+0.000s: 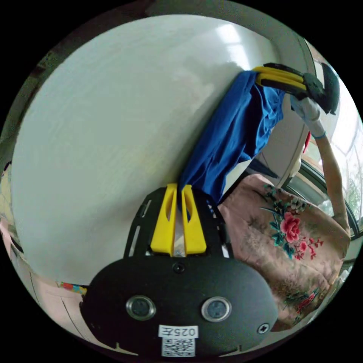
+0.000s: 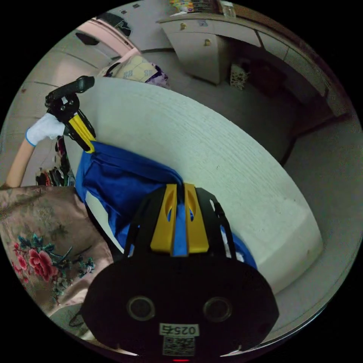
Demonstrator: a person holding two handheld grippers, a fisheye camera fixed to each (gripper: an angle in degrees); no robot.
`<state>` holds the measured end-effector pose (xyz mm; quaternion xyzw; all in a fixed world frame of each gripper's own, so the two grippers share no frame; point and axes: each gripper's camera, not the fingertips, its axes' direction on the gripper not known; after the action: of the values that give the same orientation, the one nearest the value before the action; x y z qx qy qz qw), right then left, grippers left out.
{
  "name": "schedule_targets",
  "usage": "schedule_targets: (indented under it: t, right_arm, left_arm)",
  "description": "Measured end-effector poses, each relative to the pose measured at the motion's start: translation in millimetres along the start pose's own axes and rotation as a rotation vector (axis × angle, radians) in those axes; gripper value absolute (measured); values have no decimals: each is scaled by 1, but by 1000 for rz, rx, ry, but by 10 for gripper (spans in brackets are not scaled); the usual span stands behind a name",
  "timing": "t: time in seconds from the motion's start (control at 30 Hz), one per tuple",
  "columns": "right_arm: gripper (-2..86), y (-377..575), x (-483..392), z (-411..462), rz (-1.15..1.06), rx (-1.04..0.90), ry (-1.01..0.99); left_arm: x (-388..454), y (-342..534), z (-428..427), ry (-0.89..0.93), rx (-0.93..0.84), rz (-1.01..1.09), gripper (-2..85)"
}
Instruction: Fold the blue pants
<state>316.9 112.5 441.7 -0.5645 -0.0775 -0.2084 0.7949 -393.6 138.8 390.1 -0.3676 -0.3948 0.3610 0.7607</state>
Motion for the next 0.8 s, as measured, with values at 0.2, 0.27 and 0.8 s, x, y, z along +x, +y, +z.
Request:
schedule_targets:
  t: [0.2, 0.27, 0.8]
  right_arm:
    - [42, 11, 15, -12, 7, -4, 35]
    - [48, 12, 28, -17, 19, -14, -9]
    - [114, 20, -100, 3, -253, -164, -539]
  left_arm:
    - [28, 106, 8, -55, 395, -78, 20]
    - [34, 168, 24, -24, 601, -170, 28]
    - [184, 283, 338, 182, 1046, -840, 132]
